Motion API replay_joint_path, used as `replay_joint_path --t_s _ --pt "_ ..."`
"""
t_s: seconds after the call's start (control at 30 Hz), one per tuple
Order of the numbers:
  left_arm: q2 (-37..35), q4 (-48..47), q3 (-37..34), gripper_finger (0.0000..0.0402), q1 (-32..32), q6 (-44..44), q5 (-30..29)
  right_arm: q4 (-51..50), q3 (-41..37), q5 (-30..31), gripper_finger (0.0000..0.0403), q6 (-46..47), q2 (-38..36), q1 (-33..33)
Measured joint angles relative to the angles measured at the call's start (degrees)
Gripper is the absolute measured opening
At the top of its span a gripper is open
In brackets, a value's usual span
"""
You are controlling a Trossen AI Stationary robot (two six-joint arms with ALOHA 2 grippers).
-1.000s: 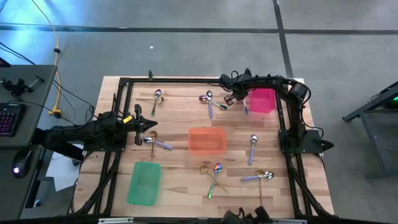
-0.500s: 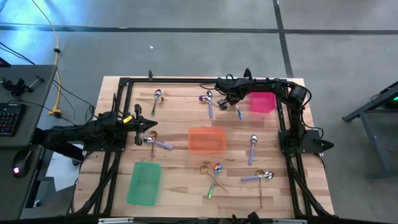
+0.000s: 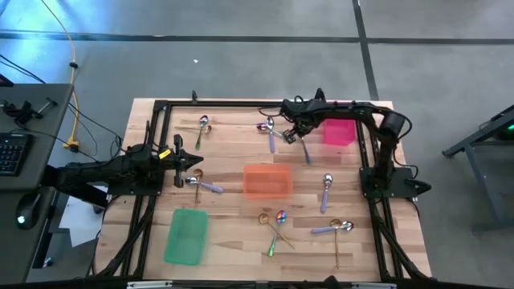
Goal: Sort silverware by color (type)
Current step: Put the right multicolored spoon into the red bin
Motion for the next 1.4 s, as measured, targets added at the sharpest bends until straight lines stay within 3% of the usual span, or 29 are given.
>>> replay_joint_path --t_s 0.1,0.3,0.5,0.73,1.4 --pt "0.01 0.02 0.0 0.0005 0.01 0.0 0.01 -2.84 0.0 0.52 0.0016 0.82 -2.0 0.66" --pt "0.0 0.02 0.0 0.0005 0.01 0.0 -0.01 -5.64 0.05 -0.18 0.0083 3.62 -3.98 4.31" --pt "0.01 0.0 0.0 0.0005 0.01 0.0 -0.01 -1.27 -3.68 -0.19 0.0113 4.95 -4.06 5.4" --pt "0.0 0.0 0.0 0.0005 0.0 0.0 0.0 4.03 -7.56 -4.01 0.0098 6.38 -4.06 3.77" --pt "0.01 0.0 0.0 0.0005 -0.01 0.0 0.0 12.8 -13.91 -5.53 0.0005 4.46 -4.52 2.14"
